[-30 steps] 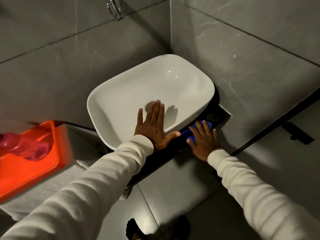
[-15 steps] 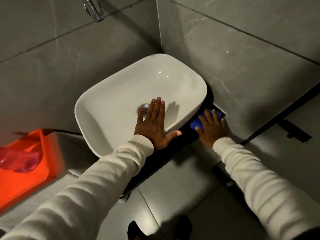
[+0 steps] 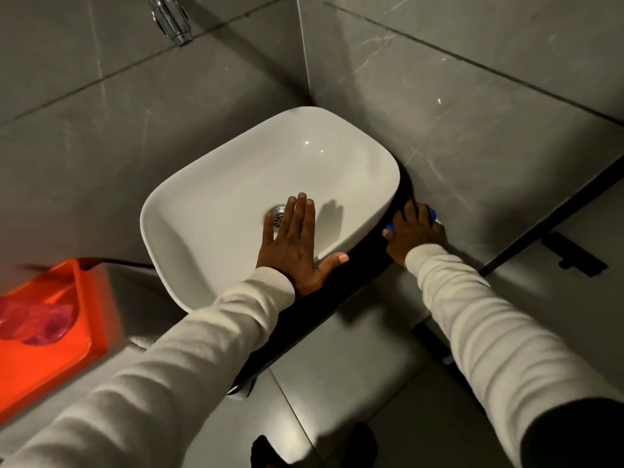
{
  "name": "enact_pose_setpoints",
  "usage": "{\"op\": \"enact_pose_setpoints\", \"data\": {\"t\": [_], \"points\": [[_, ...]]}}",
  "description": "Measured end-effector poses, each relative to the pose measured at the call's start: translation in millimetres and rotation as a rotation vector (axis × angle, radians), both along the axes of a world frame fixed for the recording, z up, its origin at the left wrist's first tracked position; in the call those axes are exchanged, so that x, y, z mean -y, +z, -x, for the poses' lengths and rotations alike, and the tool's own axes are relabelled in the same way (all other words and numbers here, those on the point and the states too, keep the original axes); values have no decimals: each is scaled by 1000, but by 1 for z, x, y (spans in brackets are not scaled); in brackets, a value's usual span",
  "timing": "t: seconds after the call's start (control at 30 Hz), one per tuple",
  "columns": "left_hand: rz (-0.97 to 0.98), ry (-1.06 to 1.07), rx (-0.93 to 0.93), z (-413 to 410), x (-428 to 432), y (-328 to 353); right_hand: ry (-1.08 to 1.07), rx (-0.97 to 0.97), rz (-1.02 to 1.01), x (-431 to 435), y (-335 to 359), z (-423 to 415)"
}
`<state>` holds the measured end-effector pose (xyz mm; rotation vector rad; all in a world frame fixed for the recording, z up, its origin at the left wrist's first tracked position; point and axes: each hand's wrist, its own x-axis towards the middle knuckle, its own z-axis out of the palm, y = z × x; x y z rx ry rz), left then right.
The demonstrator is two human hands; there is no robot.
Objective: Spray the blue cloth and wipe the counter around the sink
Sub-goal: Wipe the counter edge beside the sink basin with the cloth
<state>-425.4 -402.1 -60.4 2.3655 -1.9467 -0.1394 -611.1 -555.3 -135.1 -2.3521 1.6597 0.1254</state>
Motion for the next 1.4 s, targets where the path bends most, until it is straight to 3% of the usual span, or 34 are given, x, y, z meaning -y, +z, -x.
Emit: {"op": "enact_pose_setpoints", "data": {"t": [0.47, 0.67, 0.77, 0.83, 0.87, 0.97, 1.07, 1.13, 1.17, 1.23, 1.3, 1.33, 1.4], "points": [[-45, -136, -87, -12, -14, 2, -84, 184, -35, -131, -17, -49], [-117, -210, -89, -50, -62, 8, -63, 215, -32, -209, -22, -93], [-84, -225, -112, -62, -79, 10, -78, 203, -34, -232, -23, -102], [-62, -226, -30, -71, -87, 9, -74, 200, -63, -241, -26, -103], [-9, -243, 16, -120, -138, 12, -43, 164, -27, -290, -14, -146], [39, -327, 32, -135, -163, 3, -47, 134, -54, -309, -16, -158], [143, -275, -173, -137, -195, -18, -16, 127, -68, -326, -17, -162], [176, -58, -432, -147, -230, -39, 78, 170, -52, -353, -11, -174], [132, 115, -631, -146, -240, -53, 105, 238, -76, -358, -11, -174], [-41, 522, -1221, -140, -247, -68, 60, 506, -151, -363, -6, -171], [-154, 790, -1683, -130, -244, -73, -168, 865, -167, -361, 2, -165], [-176, 812, -1733, -124, -241, -70, -308, 974, -134, -358, 4, -161], [-137, 813, -1686, -115, -235, -68, -442, 883, -114, -356, 10, -159]]}}
